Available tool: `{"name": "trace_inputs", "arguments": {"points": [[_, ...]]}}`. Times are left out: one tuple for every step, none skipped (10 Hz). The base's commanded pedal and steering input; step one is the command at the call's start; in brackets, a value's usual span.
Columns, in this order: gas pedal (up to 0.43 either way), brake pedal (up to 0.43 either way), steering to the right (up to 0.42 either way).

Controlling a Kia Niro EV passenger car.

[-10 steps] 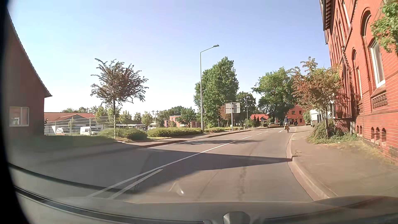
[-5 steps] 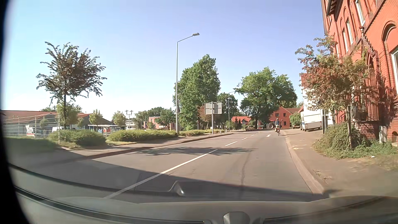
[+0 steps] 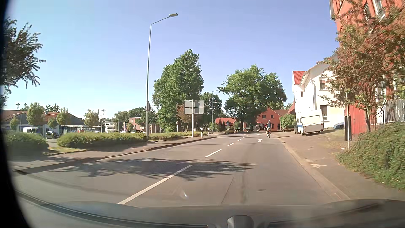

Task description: Follow the waypoints while adhering to traffic rules and regulations

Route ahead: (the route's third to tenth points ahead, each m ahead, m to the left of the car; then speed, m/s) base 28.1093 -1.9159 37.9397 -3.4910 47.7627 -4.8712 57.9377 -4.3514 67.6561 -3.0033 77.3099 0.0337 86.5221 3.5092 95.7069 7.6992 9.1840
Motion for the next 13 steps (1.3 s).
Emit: {"name": "trace_inputs", "arguments": {"points": [[0.177, 0.006, 0.08], [0.169, 0.006, 0.078], [0.169, 0.006, 0.077], [0.169, 0.006, 0.075], [0.169, 0.006, 0.07], [0.169, 0.006, 0.065], [0.169, 0.006, 0.062], [0.169, 0.006, 0.056], [0.169, 0.006, 0.052], [0.169, 0.006, 0.046], [0.169, 0.006, 0.04], [0.169, 0.006, 0.035], [0.157, 0.006, 0.026]]}}
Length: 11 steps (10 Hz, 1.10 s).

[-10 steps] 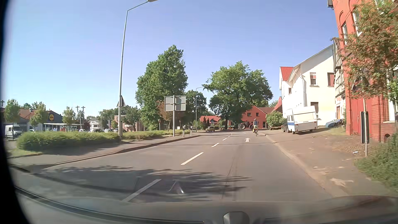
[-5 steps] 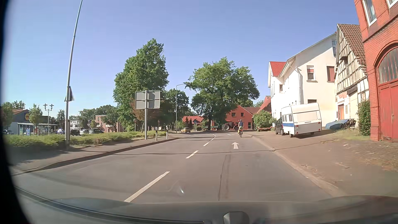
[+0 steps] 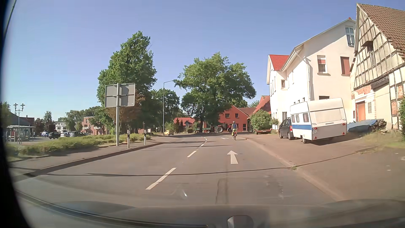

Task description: Follow the waypoints while adhering to traffic rules and regulations

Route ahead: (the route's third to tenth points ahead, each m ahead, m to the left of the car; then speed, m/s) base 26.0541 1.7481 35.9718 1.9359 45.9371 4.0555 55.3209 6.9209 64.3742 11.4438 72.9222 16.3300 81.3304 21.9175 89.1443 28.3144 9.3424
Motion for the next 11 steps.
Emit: {"name": "trace_inputs", "arguments": {"points": [[0.15, 0.006, 0.021], [0.15, 0.006, 0.019], [0.15, 0.006, 0.014], [0.138, 0.006, 0.01], [0.13, 0.006, 0.009], [0.13, 0.006, 0.009], [0.098, 0.006, 0.009], [0.0, 0.006, 0.008], [0.0, 0.006, 0.007], [0.0, 0.006, 0.007], [0.0, 0.006, 0.004]]}}
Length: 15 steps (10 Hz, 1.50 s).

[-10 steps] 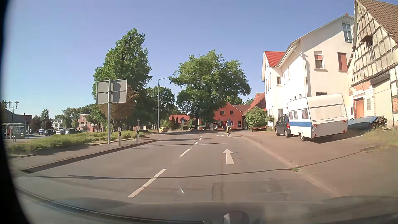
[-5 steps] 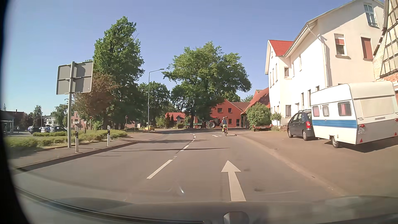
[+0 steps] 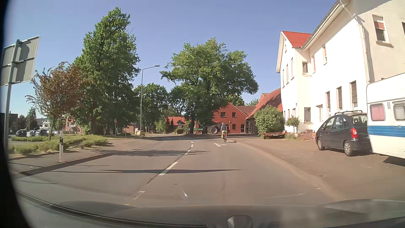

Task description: Follow the waypoints while adhering to traffic rules and regulations

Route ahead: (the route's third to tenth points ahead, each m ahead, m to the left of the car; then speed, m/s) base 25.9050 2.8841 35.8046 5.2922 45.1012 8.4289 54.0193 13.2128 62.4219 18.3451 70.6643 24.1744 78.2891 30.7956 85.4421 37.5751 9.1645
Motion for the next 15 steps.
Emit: {"name": "trace_inputs", "arguments": {"points": [[0.0, 0.006, 0.003], [0.0, 0.006, 0.003], [0.008, 0.006, 0.003], [0.028, 0.006, 0.003], [0.059, 0.006, 0.003], [0.079, 0.006, 0.002], [0.079, 0.006, 0.002], [0.079, 0.006, 0.002], [0.087, 0.006, 0.001], [0.087, 0.006, -0.003], [0.087, 0.006, -0.008], [0.098, 0.006, -0.01], [0.098, 0.006, -0.015], [0.098, 0.006, -0.019], [0.11, 0.006, -0.02]]}}
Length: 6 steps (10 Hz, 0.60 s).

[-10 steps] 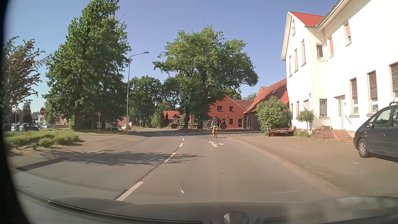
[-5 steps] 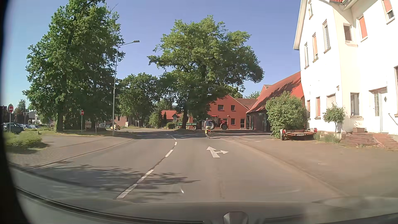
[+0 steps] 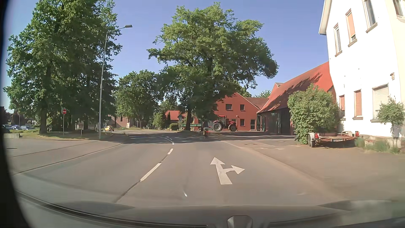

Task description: Follow the waypoints while adhering to traffic rules and regulations

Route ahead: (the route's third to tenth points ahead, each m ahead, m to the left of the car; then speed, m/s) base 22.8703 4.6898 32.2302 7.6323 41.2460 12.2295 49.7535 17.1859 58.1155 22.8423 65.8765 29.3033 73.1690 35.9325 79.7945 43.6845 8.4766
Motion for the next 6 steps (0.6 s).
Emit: {"name": "trace_inputs", "arguments": {"points": [[0.11, 0.006, -0.024], [0.11, 0.006, -0.028], [0.11, 0.006, -0.03], [0.11, 0.006, -0.031], [0.11, 0.006, -0.033], [0.11, 0.006, -0.035]]}}
